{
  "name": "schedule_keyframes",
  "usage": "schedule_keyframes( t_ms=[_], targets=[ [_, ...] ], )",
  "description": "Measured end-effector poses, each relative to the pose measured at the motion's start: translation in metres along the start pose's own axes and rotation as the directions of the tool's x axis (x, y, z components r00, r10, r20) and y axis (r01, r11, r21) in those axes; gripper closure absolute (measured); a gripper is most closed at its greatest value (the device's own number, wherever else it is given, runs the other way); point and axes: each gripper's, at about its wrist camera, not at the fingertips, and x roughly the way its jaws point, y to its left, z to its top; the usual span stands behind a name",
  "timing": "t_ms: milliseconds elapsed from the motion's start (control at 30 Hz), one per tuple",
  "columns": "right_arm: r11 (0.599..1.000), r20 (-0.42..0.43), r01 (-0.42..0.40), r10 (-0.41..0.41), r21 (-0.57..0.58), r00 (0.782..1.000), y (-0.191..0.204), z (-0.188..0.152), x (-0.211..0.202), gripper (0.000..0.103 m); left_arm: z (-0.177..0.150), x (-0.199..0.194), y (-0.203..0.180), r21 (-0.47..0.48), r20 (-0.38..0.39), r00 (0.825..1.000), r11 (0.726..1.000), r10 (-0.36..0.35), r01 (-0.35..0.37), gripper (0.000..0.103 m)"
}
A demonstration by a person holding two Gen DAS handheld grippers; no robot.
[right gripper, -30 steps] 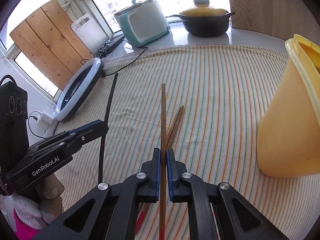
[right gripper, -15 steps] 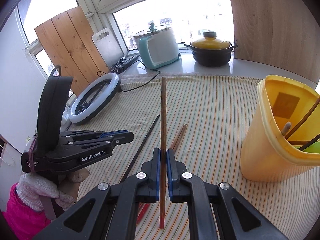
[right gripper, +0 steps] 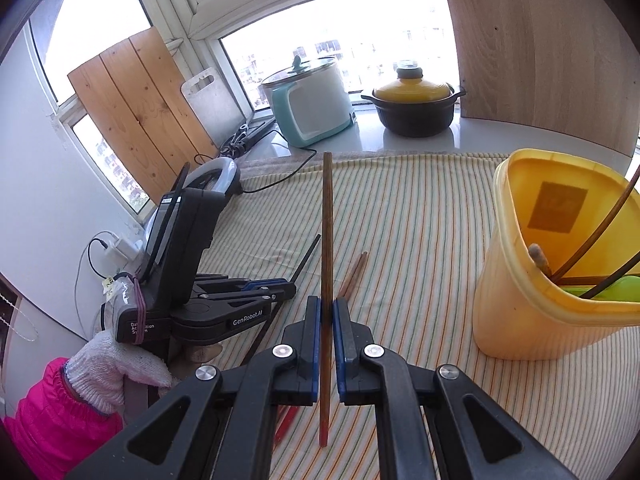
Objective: Organize utensils
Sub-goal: 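Lift both chopsticks upright with both tools, then carry both upright chopsticks over the yellow container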
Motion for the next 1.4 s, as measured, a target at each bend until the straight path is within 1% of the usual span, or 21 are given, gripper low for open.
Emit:
schedule_keyframes(
  t_ms=[100, 200, 333, 567, 700, 833, 1033, 1200, 1400],
  targets=[
    [1.000, 0.024, 0.002, -0.002, -0.014, 1.000, 0.000, 0.002, -0.010, 0.099, 0.000, -0.028, -0.002, -0.011, 0.077, 0.997, 0.999, -0.032, 0.033, 0.100],
    [1.000, 0.047, 0.002, -0.001, -0.026, 0.999, 0.001, 0.003, -0.019, 0.099, -0.002, -0.056, -0.005, -0.006, 0.152, 0.987, 0.999, -0.051, 0.052, 0.100],
    [1.000, 0.078, -0.008, 0.010, -0.028, 0.997, 0.002, 0.003, -0.032, 0.099, -0.001, -0.090, -0.010, 0.007, 0.241, 0.968, 0.998, -0.066, 0.066, 0.100],
    [1.000, 0.140, -0.005, 0.009, -0.030, 0.990, 0.001, 0.009, -0.056, 0.099, -0.001, -0.136, -0.024, 0.040, 0.347, 0.931, 0.994, -0.109, 0.101, 0.100],
    [1.000, 0.171, -0.017, 0.020, -0.021, 0.985, -0.002, 0.014, -0.069, 0.099, 0.002, -0.159, -0.036, 0.066, 0.391, 0.911, 0.991, -0.134, 0.117, 0.100],
    [1.000, 0.205, -0.028, 0.030, -0.013, 0.978, -0.005, 0.019, -0.084, 0.099, 0.006, -0.175, -0.050, 0.101, 0.434, 0.891, 0.990, -0.135, 0.101, 0.100],
    [0.999, 0.261, -0.029, 0.032, -0.014, 0.965, -0.010, 0.026, -0.110, 0.099, 0.015, -0.192, -0.067, 0.135, 0.470, 0.866, 0.983, -0.172, 0.122, 0.100],
    [1.000, 0.305, -0.014, 0.014, -0.001, 0.952, -0.022, 0.031, -0.134, 0.099, 0.023, -0.203, -0.084, 0.165, 0.489, 0.849, 0.977, -0.201, 0.136, 0.100],
    [0.999, 0.350, 0.025, -0.031, 0.022, 0.936, -0.041, 0.036, -0.161, 0.099, 0.035, -0.215, -0.098, 0.188, 0.517, 0.823, 0.969, -0.235, 0.159, 0.100]
  ],
)
